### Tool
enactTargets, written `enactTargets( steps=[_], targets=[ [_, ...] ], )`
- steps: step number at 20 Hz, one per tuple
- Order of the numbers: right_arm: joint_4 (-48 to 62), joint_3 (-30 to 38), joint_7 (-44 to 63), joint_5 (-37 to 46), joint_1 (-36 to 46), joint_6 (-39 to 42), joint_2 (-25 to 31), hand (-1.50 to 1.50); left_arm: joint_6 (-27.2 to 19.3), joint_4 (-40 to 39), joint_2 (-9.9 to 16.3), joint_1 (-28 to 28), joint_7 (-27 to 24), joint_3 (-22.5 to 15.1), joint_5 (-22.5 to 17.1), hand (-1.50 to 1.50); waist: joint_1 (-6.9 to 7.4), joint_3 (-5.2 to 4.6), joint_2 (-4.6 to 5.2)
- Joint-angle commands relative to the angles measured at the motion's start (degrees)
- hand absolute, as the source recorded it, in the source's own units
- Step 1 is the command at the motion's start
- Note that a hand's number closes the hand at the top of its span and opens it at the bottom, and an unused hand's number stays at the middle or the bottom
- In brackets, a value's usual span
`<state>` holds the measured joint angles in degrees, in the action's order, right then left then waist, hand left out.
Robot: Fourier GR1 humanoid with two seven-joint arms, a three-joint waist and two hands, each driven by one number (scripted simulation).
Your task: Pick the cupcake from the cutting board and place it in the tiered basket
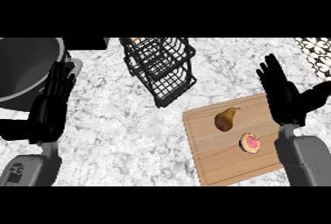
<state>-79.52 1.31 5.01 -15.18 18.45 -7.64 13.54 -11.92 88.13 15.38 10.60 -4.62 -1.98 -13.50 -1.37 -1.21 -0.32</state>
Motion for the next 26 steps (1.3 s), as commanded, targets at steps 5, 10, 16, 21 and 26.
enactTargets(
  steps=[5, 10, 16, 21, 26],
  targets=[
    [6.1, 0.9, 1.6, 12.2, 3.2, -19.9, -3.7, -1.50, 5.8, -5.7, -1.1, -1.0, 0.4, -8.2, 4.1, 0.00, 1.42, 1.17, 0.62],
    [13.6, 0.5, -9.0, 15.4, 2.7, -32.6, -13.1, -1.50, 11.2, -13.5, -1.1, 0.6, -0.8, -8.3, 2.5, 0.00, 1.61, 1.26, 0.94],
    [3.0, -7.7, -1.7, 28.6, -2.3, -36.2, -7.5, -1.50, 10.6, -12.3, -2.3, -4.6, -2.5, -9.2, 4.7, 0.00, 0.96, 1.12, 0.08],
    [5.2, -12.4, 20.1, 40.6, 0.8, -27.7, 5.6, -1.50, 10.8, -11.3, -1.2, -3.5, -0.9, -8.8, 4.4, 0.00, 0.02, 0.61, -0.73],
    [7.4, -19.3, 34.2, 45.0, 0.0, -11.1, 11.8, -1.50, 10.3, -11.6, -1.9, -3.1, -1.0, -8.7, 4.4, 0.00, -0.13, 0.21, -0.94]
  ],
)
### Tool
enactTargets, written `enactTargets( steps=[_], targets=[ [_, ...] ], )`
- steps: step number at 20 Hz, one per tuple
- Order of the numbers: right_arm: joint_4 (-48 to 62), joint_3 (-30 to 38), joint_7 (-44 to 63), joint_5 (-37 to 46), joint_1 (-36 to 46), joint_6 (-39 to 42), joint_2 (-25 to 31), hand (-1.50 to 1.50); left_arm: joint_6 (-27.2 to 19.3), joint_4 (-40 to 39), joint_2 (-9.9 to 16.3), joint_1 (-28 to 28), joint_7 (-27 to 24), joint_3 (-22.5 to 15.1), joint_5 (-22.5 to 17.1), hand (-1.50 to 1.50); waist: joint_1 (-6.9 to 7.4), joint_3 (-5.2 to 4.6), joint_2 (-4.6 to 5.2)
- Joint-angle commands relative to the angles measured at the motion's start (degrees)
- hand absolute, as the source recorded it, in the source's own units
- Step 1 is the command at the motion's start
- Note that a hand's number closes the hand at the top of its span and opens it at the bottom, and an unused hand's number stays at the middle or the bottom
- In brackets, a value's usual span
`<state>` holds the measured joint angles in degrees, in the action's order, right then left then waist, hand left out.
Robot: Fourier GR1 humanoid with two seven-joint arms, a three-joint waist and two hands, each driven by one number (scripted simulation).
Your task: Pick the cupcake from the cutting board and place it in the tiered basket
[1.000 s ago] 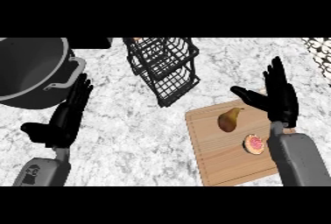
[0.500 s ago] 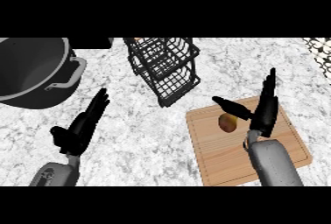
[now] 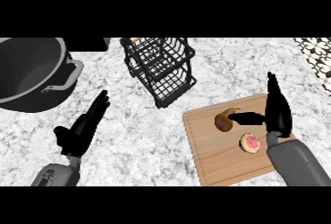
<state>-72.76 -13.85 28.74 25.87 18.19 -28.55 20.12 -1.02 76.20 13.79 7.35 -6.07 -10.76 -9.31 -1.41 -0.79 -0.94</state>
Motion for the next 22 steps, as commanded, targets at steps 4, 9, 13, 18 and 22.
enactTargets(
  steps=[4, 9, 13, 18, 22],
  targets=[
    [-3.7, -9.1, 23.0, 4.6, 4.1, 23.7, 7.3, -1.50, 0.1, -0.2, -0.2, -0.8, -0.3, -0.7, 0.7, 0.00, 0.41, -0.12, -0.50],
    [-13.5, -11.3, 42.9, 1.0, 12.1, 38.8, 4.8, -1.50, -0.2, 1.3, -0.7, 1.3, 2.4, -0.5, 0.1, 0.00, 0.53, 0.36, -0.24],
    [-22.3, -11.3, 54.8, -1.1, 11.9, 43.5, 3.5, -1.50, 0.5, 2.0, 0.0, -1.3, 1.1, 0.0, -0.1, 0.00, 0.43, 0.56, -0.01],
    [-22.7, -11.1, 56.4, 6.1, 10.0, 39.1, 3.0, -1.50, 0.7, -0.8, -0.7, -1.9, -3.1, -0.2, 1.5, 0.00, 0.60, 0.61, 0.53],
    [-19.5, -10.5, 56.2, 6.4, 7.0, 42.9, 5.0, -1.50, -0.6, 0.3, -1.7, -0.6, -0.8, 0.1, 1.1, 0.00, 0.63, 0.62, 0.63]
  ],
)
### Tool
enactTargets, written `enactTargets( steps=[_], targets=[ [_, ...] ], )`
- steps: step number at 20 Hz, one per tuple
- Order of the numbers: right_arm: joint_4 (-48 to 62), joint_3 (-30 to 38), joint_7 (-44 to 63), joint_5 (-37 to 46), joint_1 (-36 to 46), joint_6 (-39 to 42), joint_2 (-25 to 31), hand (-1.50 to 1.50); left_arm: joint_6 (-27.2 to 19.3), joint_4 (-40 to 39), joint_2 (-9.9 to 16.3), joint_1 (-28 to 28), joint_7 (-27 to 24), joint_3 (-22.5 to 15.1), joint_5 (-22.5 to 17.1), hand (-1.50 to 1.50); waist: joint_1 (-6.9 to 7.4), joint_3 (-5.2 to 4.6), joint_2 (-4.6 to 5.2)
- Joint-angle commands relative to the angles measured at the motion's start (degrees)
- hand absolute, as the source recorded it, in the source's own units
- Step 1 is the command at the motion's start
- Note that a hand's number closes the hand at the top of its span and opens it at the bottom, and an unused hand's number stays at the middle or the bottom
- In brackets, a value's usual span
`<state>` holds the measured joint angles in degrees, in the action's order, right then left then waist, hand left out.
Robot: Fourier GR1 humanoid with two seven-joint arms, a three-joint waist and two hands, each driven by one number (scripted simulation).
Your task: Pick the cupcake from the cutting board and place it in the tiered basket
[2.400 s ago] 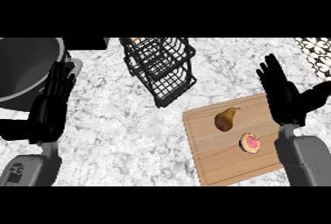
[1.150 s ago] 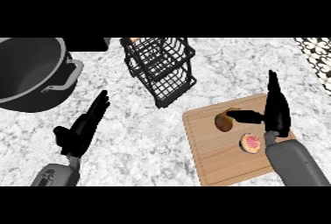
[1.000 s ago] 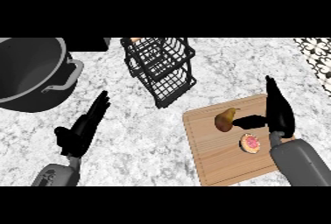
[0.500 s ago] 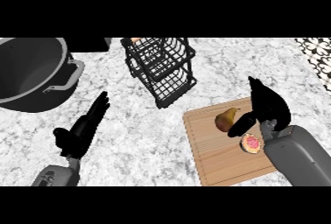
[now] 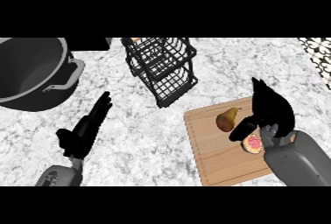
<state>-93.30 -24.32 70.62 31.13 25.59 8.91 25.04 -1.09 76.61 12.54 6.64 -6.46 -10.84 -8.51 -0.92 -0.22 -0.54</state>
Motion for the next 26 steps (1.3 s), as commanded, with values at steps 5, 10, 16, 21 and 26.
enactTargets(
  steps=[5, 10, 16, 21, 26],
  targets=[
    [0.4, 0.5, 14.6, 3.1, -5.9, 4.8, -4.1, -1.50, 0.2, 2.3, 0.5, -1.2, 1.0, -0.4, 0.6, 0.00, 0.15, 0.12, 0.01],
    [1.2, 3.2, 12.8, 5.9, -6.8, 3.3, -6.3, -1.50, 1.2, 0.0, 0.4, 0.4, 0.1, 1.1, 0.3, 0.00, 0.63, 0.17, 0.43],
    [-0.3, 5.2, 12.6, 9.1, -11.4, 4.6, -7.9, -1.50, 0.4, 0.2, -1.3, -0.9, 0.1, 0.3, 1.0, 0.00, 0.46, 0.14, 0.35],
    [2.8, 6.4, 9.5, 13.5, -13.8, 2.0, -11.3, -1.50, 3.4, 3.6, 2.4, -1.3, 1.4, 2.2, 0.1, 0.00, 1.07, 0.20, 0.40],
    [0.7, 9.5, 1.6, 13.8, -21.0, 1.8, -9.9, -1.50, 1.5, 3.5, -1.4, -1.6, 1.7, 0.8, 1.4, 0.00, 0.73, 0.22, 0.47]
  ],
)
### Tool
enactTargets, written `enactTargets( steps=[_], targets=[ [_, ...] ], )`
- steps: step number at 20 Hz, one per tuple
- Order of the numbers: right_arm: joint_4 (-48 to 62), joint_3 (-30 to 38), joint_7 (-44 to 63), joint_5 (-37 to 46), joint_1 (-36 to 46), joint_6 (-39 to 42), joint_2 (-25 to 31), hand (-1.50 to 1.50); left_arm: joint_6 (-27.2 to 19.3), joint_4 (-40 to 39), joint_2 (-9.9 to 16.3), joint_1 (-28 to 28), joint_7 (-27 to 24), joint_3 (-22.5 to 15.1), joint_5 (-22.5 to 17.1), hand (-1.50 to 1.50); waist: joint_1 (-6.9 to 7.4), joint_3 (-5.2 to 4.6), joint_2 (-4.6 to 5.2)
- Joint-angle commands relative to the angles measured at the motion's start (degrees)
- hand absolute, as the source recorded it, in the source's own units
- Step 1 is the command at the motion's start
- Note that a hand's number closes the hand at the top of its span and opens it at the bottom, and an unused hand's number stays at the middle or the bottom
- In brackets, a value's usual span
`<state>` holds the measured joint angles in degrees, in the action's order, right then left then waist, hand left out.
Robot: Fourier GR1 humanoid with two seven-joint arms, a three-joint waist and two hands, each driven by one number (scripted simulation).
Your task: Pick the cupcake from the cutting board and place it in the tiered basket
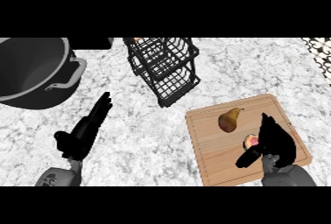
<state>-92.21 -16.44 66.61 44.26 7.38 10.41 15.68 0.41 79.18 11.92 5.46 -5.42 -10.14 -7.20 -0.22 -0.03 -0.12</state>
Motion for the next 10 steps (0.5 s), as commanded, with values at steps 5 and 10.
enactTargets(
  steps=[5, 10],
  targets=[
    [0.5, 0.9, 6.7, 4.1, -1.8, 1.0, -5.0, -1.50, 1.1, -3.7, -0.3, 2.1, -1.5, 2.1, 1.2, 0.00, 0.01, 0.01, 0.13],
    [5.4, 6.1, -1.2, 4.9, 0.5, -1.2, -5.8, 1.50, 3.4, -0.6, -1.2, -0.2, 0.2, 2.6, 0.7, 0.00, 0.28, 0.03, 0.12]
  ],
)
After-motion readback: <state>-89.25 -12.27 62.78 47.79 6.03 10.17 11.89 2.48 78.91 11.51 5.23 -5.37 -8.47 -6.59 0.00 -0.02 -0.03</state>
